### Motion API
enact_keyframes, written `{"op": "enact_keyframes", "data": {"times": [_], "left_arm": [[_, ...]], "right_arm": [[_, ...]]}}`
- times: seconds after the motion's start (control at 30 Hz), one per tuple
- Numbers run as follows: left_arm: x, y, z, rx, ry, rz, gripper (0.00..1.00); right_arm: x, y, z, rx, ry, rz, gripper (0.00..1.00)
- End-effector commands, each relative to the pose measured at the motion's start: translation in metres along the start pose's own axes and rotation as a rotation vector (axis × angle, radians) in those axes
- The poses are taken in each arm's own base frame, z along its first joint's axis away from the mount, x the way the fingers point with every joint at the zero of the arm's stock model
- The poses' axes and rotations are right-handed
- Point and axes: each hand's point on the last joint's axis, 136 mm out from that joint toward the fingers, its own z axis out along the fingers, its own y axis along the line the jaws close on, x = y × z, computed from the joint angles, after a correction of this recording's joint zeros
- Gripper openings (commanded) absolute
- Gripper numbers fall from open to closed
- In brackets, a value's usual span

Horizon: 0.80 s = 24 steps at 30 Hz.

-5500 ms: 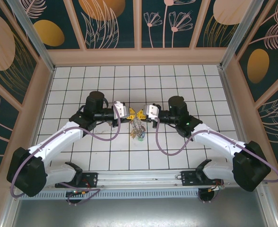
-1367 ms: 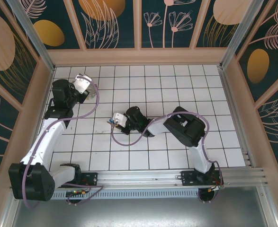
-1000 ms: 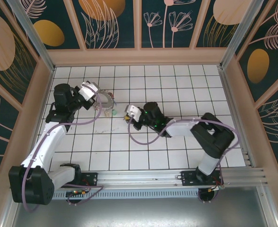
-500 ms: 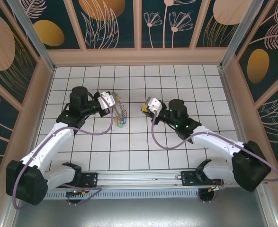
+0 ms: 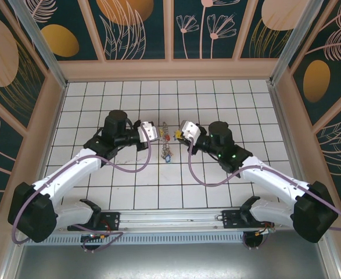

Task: Put the keys on the keyring

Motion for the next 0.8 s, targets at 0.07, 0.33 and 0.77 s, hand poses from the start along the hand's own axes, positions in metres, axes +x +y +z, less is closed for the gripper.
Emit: {"op": "enact_keyframes", "data": {"times": [0.07, 0.33, 0.77], "left_arm": [[-0.026, 0.021, 0.004, -0.112, -0.052, 0.045, 0.0], [-0.024, 0.016, 0.012, -0.097, -0.024, 0.062, 0.0], [-0.023, 0.026, 0.016, -0.163, -0.024, 0.009, 0.0]], "right_arm": [[-0.014, 0.002, 0.004, -0.034, -0.026, 0.031, 0.0], [-0.02, 0.0, 0.013, -0.051, -0.038, 0.06, 0.0], [-0.029, 0.007, 0.02, -0.086, -0.084, 0.095, 0.0]]}}
